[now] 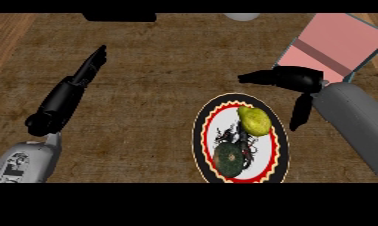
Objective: Pick the pear from the plate and place it in the cardboard box
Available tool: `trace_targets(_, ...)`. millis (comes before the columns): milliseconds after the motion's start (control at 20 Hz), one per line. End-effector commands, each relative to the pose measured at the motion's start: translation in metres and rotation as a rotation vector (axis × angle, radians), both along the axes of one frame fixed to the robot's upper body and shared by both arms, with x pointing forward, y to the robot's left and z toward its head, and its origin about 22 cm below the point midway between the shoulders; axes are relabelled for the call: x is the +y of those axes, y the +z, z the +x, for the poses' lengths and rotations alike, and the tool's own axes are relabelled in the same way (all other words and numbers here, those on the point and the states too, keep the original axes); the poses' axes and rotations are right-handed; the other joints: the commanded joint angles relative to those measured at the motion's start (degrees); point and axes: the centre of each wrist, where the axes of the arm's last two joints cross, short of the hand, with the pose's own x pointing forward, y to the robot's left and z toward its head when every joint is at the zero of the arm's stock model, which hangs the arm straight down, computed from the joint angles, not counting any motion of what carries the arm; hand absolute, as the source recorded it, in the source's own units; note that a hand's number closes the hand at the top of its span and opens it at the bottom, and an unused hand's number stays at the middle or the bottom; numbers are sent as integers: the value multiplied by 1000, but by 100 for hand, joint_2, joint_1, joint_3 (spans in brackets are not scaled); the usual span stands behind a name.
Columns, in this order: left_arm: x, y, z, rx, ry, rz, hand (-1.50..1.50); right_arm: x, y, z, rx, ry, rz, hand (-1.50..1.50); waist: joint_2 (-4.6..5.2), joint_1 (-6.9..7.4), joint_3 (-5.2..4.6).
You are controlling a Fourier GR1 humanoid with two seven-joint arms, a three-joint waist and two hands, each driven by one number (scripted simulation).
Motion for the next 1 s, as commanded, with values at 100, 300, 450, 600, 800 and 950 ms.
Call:
trace_targets(100,-13,4,9,-10,5,-2,0,18,-23,-1,113,90,59,-150,3,-15,1)
trace_targets(300,-19,6,4,-2,-6,5,0,18,-24,1,125,114,55,-150,-4,-1,2)
trace_targets(450,6,-6,3,14,1,11,0,24,-26,-7,116,108,27,-150,-20,-68,-3)
trace_targets(600,-12,13,5,15,-10,-10,0,11,-27,-2,96,84,2,-150,-17,-41,0)
trace_targets(800,-20,4,13,-6,0,1,0,18,-47,1,94,78,-23,-150,9,-18,1)
trace_targets(950,1,-6,-10,9,-14,7,0,32,-54,-3,133,79,-18,-150,-10,-3,-1)
